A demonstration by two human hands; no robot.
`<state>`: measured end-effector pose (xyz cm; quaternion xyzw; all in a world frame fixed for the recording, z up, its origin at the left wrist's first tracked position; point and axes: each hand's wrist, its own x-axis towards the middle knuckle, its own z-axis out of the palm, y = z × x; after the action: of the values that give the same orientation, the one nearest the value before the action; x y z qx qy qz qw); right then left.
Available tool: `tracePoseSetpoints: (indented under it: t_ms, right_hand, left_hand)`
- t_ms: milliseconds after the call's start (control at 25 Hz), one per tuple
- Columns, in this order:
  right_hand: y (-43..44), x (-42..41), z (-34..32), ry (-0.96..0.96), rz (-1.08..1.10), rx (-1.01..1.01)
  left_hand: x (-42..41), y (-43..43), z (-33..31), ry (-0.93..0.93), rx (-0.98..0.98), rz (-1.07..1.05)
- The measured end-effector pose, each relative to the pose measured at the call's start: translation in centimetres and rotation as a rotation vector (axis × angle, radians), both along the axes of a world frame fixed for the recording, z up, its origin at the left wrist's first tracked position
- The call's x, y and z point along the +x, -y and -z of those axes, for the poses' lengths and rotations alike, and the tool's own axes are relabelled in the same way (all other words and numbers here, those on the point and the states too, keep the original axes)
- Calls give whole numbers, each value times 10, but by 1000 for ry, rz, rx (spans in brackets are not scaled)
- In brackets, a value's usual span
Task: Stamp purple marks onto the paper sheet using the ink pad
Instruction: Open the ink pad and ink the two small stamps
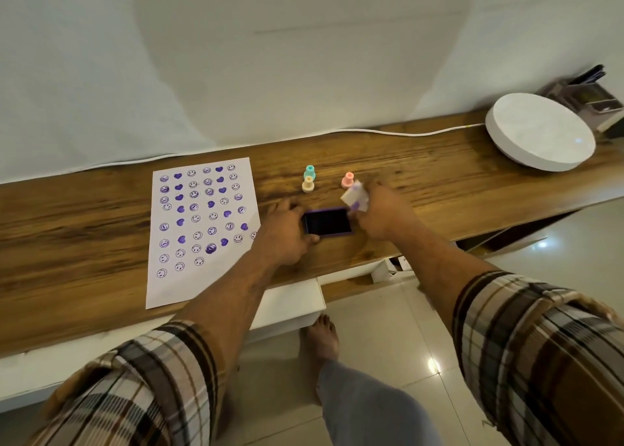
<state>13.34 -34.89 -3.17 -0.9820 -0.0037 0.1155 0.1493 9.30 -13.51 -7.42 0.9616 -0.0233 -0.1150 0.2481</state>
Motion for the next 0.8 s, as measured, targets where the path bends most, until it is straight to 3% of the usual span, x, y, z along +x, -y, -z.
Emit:
tracePoseSetpoints:
  t_ms: [280, 360, 560, 800]
  right_hand:
    - [24, 9, 16, -141, 27, -284]
    - [24, 16, 14, -140, 50, -294]
    - [-11, 44, 5, 126, -91, -130]
    - [-27, 55, 17, 69, -254, -226]
  left_hand:
    - [-5, -2, 5, -7, 17, 2]
    - [-6, -2, 5, -1, 13, 6]
    - [-6, -5, 6, 4, 25, 22]
    - [-13, -6, 13, 47, -9, 38]
